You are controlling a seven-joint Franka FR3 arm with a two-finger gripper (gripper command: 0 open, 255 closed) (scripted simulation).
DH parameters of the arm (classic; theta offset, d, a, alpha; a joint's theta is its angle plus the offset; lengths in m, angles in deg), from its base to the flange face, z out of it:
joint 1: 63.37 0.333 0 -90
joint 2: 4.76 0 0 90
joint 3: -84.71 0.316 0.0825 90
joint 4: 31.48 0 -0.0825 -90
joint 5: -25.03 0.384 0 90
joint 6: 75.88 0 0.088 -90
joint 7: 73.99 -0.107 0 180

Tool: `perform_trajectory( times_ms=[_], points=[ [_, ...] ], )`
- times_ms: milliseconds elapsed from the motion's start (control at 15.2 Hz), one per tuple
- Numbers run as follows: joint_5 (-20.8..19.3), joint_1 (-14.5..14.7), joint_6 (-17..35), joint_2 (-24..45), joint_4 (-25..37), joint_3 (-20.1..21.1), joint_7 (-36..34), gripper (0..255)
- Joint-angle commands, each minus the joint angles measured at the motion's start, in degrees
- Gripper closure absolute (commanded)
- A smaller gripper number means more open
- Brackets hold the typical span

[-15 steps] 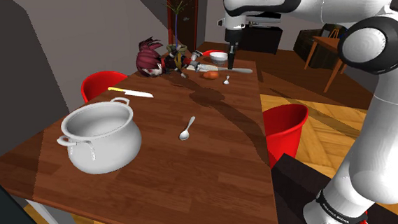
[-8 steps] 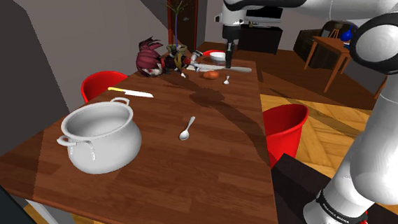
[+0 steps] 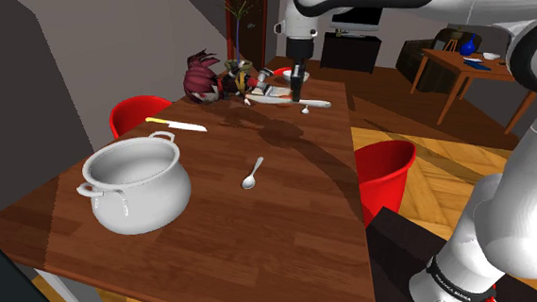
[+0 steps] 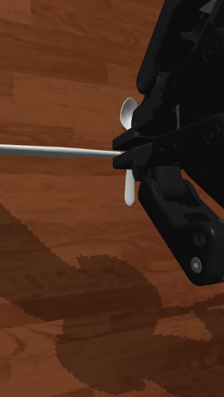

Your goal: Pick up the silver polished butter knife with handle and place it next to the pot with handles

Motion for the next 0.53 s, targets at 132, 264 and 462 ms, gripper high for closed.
perform_trajectory(
  times_ms=[132,264,462],
  points=[
    [0.1,2.7,0.2,-1.5,-1.8,2.6,-5.5,255],
    [0.2,4.1,0.3,-2.0,-2.4,4.0,-8.2,255],
    [0.4,6.1,0.3,-2.3,-2.7,6.0,-12.3,255]
  ],
)
